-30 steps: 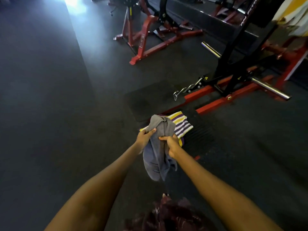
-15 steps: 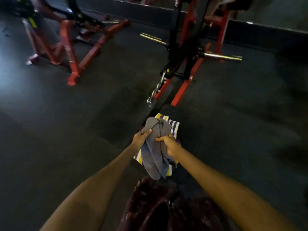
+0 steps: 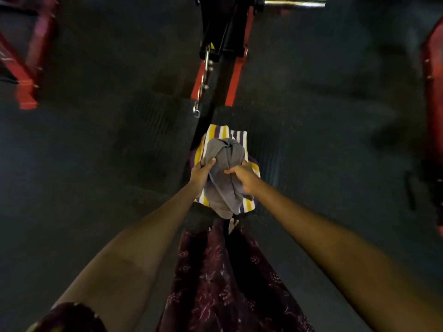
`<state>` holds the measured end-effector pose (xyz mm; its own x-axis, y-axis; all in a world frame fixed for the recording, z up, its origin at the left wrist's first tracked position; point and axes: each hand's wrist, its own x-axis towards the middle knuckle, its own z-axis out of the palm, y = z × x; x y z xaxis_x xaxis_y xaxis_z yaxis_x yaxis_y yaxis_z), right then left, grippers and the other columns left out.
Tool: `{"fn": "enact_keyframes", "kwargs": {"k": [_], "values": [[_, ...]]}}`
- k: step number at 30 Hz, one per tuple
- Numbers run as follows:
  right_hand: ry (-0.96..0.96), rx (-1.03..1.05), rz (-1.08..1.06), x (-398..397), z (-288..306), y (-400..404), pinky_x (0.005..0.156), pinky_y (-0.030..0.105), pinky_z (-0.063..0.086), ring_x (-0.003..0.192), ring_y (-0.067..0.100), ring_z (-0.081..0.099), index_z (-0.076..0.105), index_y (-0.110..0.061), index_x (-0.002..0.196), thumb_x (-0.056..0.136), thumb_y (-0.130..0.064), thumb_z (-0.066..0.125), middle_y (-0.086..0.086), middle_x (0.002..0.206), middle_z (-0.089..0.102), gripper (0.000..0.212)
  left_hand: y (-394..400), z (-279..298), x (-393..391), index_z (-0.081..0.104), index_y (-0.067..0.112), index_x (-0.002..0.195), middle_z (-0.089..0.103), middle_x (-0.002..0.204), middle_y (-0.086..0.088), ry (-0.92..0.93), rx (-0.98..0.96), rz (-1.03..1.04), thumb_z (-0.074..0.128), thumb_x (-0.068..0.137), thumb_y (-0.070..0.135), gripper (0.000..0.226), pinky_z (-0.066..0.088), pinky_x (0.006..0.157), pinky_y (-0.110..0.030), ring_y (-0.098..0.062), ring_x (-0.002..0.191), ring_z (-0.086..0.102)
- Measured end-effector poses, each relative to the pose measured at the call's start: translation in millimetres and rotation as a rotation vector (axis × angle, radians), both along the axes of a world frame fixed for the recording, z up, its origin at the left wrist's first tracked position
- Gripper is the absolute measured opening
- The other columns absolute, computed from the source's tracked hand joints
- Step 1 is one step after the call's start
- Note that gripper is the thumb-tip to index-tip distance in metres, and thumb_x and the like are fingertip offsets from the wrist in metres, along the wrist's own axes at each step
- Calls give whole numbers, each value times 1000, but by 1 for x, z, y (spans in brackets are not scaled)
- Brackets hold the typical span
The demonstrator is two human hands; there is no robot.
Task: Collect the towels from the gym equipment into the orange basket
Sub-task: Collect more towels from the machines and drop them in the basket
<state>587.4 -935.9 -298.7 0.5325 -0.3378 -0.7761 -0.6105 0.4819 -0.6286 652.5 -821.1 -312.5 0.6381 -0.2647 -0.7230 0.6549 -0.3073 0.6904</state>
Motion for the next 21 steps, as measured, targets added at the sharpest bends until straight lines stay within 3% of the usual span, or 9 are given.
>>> {"fn": "enact_keyframes", "kwargs": {"k": [3,6,9,10,13,17,19,21], "values": [[22,-11,55,6,-24,1,101,42,43,118,27,49,47,-12,134,80,0,63,9,124,54,57,6,-14,6,53,5,129,59,127,-14,34,-12,52,61,90,22,43,47,98,-39,-28,118,56],[60,-37,73,15,-48,-2,82,36,44,96,22,53,56,-4,119,84,1,54,7,95,58,35,12,-32,18,55,5,128,58,128,-15,21,5,102,60,91,23,41,46,100,-40,-29,120,54],[103,-66,1,20,-78,-6,65,28,40,88,25,52,54,-4,121,85,2,52,2,83,54,36,19,-47,29,52,5,130,56,130,-14,-6,47,111,57,93,25,42,45,98,-37,-27,121,52],[117,-79,-7,21,-91,-8,69,30,41,96,27,52,50,-3,127,84,0,54,4,92,55,43,22,-54,33,51,6,131,56,130,-13,-7,51,115,57,93,25,43,45,99,-37,-27,121,52],[175,-112,47,26,-135,-17,98,39,41,125,29,45,35,-8,139,84,-8,62,10,135,45,61,29,-85,44,51,8,130,56,128,-11,13,67,92,57,93,25,41,46,95,-35,-25,118,53],[197,-297,259,32,-207,-32,108,38,35,132,27,37,31,-8,141,83,-17,69,10,144,37,70,30,-134,55,53,5,124,61,108,-7,-28,105,32,53,95,23,34,48,75,-18,-24,103,60],[220,-340,323,38,-245,-43,109,39,35,132,27,37,32,-11,141,81,-24,71,11,145,36,73,26,-158,62,57,6,116,63,103,-5,-33,93,63,53,95,25,28,51,80,-26,-20,94,62],[253,-376,396,45,-285,-54,110,43,35,134,29,35,30,-14,143,80,-30,72,12,147,34,77,21,-184,67,59,13,114,64,113,-8,-30,52,77,56,92,27,26,49,93,-40,-22,104,61]]}}
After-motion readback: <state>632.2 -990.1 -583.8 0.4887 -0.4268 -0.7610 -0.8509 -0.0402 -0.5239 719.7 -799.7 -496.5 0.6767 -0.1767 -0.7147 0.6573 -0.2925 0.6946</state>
